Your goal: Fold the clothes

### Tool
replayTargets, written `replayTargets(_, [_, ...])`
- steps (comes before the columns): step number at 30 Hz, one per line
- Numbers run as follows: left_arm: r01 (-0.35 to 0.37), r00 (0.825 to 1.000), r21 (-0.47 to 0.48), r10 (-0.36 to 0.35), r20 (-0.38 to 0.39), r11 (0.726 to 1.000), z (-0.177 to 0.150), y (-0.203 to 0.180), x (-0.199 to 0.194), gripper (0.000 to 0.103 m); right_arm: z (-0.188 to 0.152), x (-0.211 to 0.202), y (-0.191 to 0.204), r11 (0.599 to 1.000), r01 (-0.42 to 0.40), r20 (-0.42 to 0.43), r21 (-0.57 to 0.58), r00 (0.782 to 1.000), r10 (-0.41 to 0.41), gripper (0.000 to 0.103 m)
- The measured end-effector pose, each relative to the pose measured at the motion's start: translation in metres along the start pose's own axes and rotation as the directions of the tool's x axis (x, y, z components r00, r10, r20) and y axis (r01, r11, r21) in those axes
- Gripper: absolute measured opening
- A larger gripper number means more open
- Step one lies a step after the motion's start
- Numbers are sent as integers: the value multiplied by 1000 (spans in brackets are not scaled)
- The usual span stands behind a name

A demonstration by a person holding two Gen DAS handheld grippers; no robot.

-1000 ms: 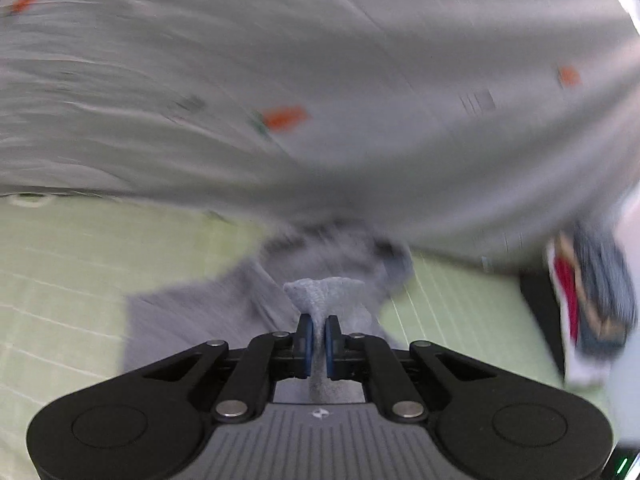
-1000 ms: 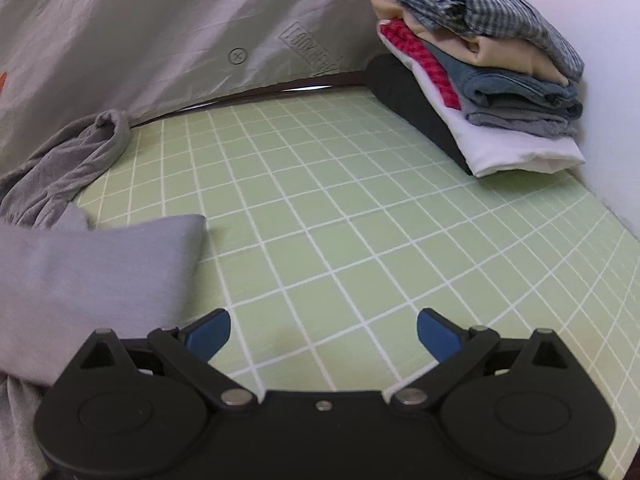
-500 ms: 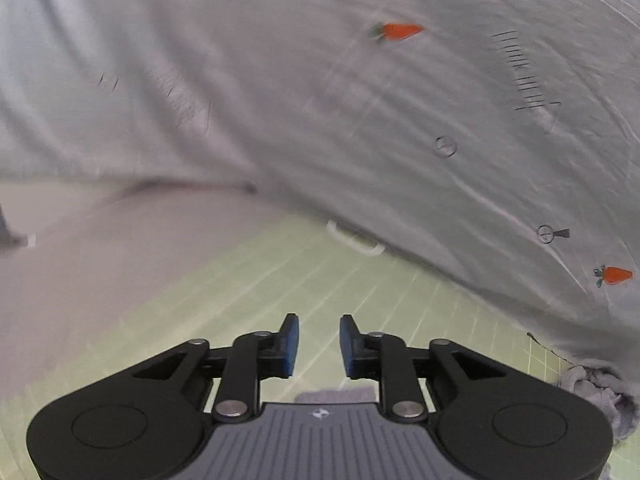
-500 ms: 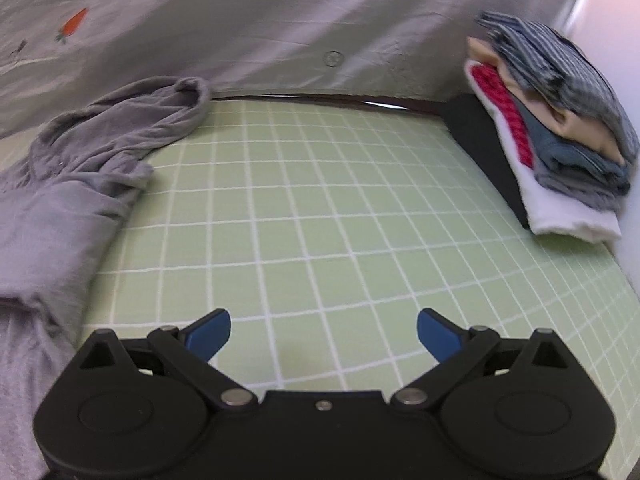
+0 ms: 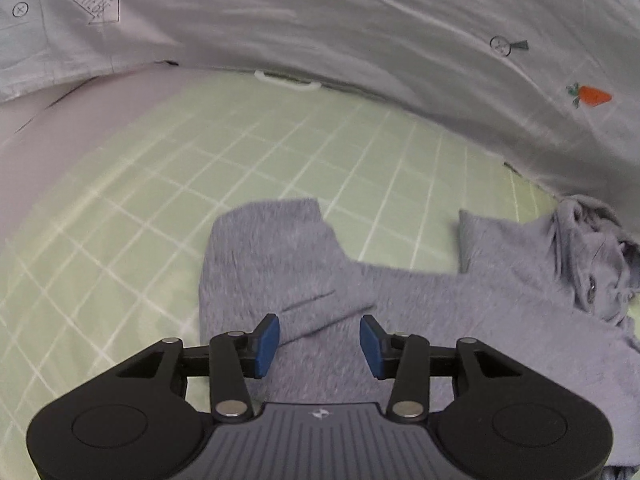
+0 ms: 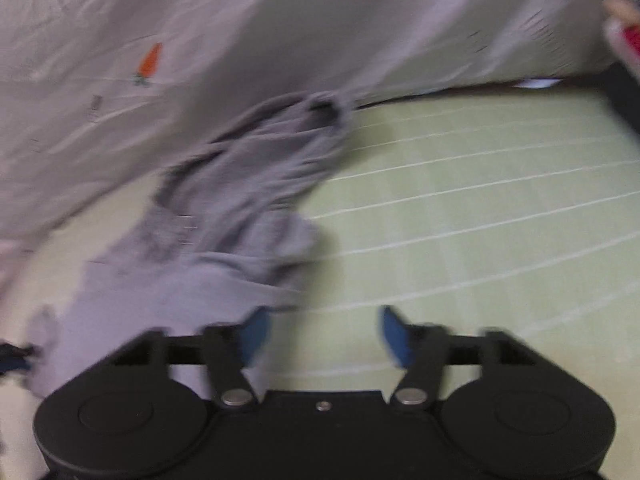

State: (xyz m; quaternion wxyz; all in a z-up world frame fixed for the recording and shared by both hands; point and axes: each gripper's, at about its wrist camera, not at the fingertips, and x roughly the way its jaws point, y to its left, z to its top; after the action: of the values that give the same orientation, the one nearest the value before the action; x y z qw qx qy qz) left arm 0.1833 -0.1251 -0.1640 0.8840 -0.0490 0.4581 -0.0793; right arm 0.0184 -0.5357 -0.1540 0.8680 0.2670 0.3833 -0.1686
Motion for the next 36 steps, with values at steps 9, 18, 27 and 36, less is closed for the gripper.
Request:
replayTargets(9, [39, 999, -90, -39, 9, 995, 5, 14, 0, 47, 20, 52, 2, 992, -102, -26, 76, 994, 104, 20])
replayTargets(18, [64, 998, -148, -63, 13, 987, 6, 20, 0, 47, 55, 75, -22, 980, -60, 64, 189, 997, 49, 5])
replayTargets(27, [-74, 997, 164, 69, 34, 984, 2, -20, 9, 57, 46, 37, -35, 988, 83, 72, 132, 993, -93, 46])
replayTargets(36, [-139, 988, 144, 128, 86, 980, 9, -20, 22, 42, -16, 13, -32, 981, 180, -15, 71, 984, -179, 67])
